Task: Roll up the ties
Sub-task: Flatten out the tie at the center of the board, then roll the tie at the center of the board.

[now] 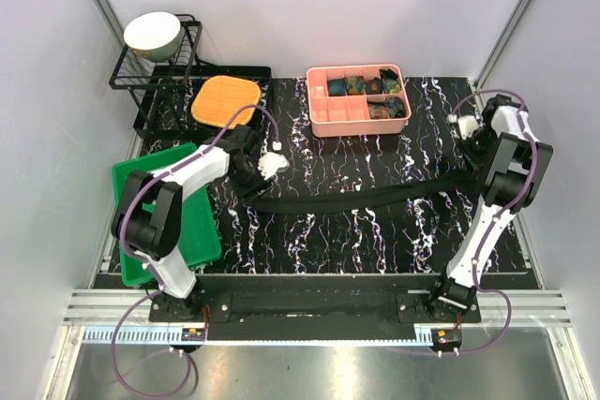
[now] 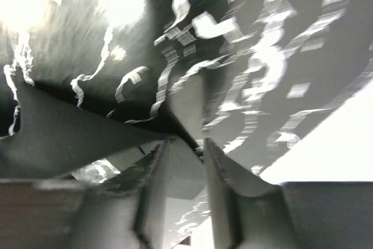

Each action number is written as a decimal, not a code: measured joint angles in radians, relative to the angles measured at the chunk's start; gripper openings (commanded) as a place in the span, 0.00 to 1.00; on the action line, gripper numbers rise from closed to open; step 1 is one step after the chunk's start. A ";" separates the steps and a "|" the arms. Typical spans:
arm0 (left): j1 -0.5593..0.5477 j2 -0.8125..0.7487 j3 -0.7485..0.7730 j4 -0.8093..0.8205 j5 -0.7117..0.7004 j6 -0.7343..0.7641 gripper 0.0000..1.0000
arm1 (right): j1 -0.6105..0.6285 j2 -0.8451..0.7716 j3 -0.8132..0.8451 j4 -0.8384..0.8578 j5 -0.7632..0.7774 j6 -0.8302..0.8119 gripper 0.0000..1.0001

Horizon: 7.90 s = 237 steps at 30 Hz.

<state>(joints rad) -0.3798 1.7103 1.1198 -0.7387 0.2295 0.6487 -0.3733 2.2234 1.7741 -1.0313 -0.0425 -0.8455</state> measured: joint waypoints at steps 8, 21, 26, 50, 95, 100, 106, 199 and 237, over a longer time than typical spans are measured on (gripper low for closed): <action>0.001 -0.028 0.006 0.000 0.042 0.008 0.62 | 0.000 -0.103 0.027 -0.015 -0.004 -0.082 0.52; -0.147 0.002 0.045 0.031 0.061 0.059 0.64 | -0.048 -0.336 -0.166 -0.108 -0.116 -0.176 0.94; -0.140 0.035 0.046 0.040 0.061 0.069 0.64 | -0.097 -0.253 -0.204 -0.023 -0.115 -0.183 0.91; -0.056 0.089 0.013 0.071 0.061 0.203 0.50 | -0.207 -0.110 -0.208 0.043 0.104 -0.653 0.36; -0.217 -0.361 -0.225 0.250 0.138 0.100 0.99 | 0.338 -0.358 -0.579 0.110 -0.130 0.094 0.25; -0.334 -0.163 -0.088 0.232 0.117 0.148 0.99 | 0.314 -0.375 -0.600 0.103 -0.073 0.029 0.33; -0.435 0.082 0.146 0.214 0.095 0.150 0.99 | 0.283 -0.373 -0.520 0.039 -0.134 0.037 0.49; -0.563 0.595 0.726 0.189 0.192 -0.219 0.94 | 0.069 -0.534 -0.455 -0.025 -0.677 0.473 0.80; -0.634 0.713 0.884 0.293 0.106 -0.302 0.88 | -0.145 -0.401 -0.261 -0.148 -0.692 0.400 0.76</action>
<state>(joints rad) -1.0142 2.4237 2.0037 -0.4454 0.3351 0.3470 -0.5186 1.8225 1.5127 -1.1790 -0.7341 -0.4454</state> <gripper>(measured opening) 0.861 0.791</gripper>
